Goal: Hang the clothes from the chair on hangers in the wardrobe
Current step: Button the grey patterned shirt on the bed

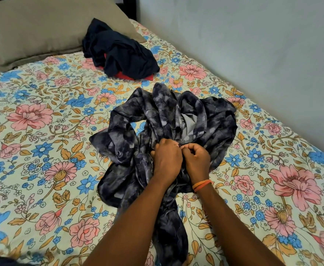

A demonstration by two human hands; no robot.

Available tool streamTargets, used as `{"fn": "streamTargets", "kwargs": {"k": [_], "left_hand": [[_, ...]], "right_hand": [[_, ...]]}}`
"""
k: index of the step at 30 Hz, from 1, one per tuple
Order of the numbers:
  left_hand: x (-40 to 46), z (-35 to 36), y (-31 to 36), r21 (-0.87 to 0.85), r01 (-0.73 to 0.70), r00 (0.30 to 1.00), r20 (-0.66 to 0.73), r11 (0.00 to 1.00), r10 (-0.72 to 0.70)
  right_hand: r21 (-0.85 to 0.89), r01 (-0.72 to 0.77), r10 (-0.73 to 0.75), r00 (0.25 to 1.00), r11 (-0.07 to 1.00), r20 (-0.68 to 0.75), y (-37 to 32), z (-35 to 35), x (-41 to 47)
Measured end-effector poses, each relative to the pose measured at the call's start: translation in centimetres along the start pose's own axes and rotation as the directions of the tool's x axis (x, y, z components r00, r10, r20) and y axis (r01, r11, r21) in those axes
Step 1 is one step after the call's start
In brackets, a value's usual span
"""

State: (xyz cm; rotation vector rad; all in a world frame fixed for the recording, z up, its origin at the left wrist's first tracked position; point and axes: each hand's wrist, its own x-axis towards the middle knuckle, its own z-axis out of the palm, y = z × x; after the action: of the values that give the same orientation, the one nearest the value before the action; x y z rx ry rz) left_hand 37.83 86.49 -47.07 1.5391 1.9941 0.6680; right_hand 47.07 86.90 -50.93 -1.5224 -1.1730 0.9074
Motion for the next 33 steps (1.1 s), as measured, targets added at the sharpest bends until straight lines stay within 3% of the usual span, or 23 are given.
{"fn": "streamTargets", "kwargs": {"k": [3,7,12,15,17,20,23,25,29,31,33], "left_hand": [[0.1,0.0,-0.1,-0.069,0.013,1.000,-0.026,0.998,-0.015],[-0.1,-0.1,-0.1,-0.077,-0.018,0.998,-0.056,0.997,0.013],[-1.6,-0.4,-0.1,0.193,-0.097,0.992,-0.065,0.976,0.112],[-3.5,-1.0,0.7,0.441,-0.179,0.969,-0.074,0.880,0.234],[-5.4,-0.9,1.9,0.508,-0.311,0.924,-0.037,0.803,0.381],[-8.5,0.8,3.5,0.459,-0.547,0.824,0.147,0.700,0.547],[-11.3,3.9,4.6,0.287,-0.551,0.828,0.304,0.783,0.471],[-13.3,6.3,4.9,0.204,-0.589,0.787,0.364,0.782,0.498],[-16.9,9.5,5.5,0.227,-0.740,0.655,0.458,0.633,0.601],[-18.3,9.8,6.3,0.256,-0.785,0.612,0.462,0.564,0.642],[-19.1,10.1,6.6,0.268,-0.790,0.606,0.472,0.551,0.640]], "right_hand": [[-0.013,0.007,-0.006,0.999,1.000,0.031,0.0,0.0,-0.1],[0.100,-0.115,0.101,0.986,0.988,0.135,-0.4,-1.3,0.5],[-0.030,0.000,-0.001,1.000,1.000,-0.026,-0.4,-1.3,-0.5],[-0.040,-0.004,-0.001,0.993,0.999,-0.120,-0.4,-2.0,-2.2],[0.005,-0.052,0.052,0.983,0.999,-0.174,0.1,-3.7,-3.9],[-0.040,-0.074,0.064,0.976,0.996,-0.208,1.1,-6.9,-6.4],[-0.151,-0.048,0.009,0.968,0.987,-0.251,1.0,-11.8,-8.6],[-0.280,-0.045,-0.025,0.970,0.959,-0.241,0.9,-15.9,-9.9],[-0.630,-0.026,-0.233,0.916,0.776,-0.326,2.6,-24.2,-12.2],[-0.783,-0.165,-0.293,0.865,0.600,-0.407,3.7,-27.8,-12.7],[-0.806,-0.396,-0.201,0.831,0.440,-0.518,4.3,-30.2,-12.9]]}}
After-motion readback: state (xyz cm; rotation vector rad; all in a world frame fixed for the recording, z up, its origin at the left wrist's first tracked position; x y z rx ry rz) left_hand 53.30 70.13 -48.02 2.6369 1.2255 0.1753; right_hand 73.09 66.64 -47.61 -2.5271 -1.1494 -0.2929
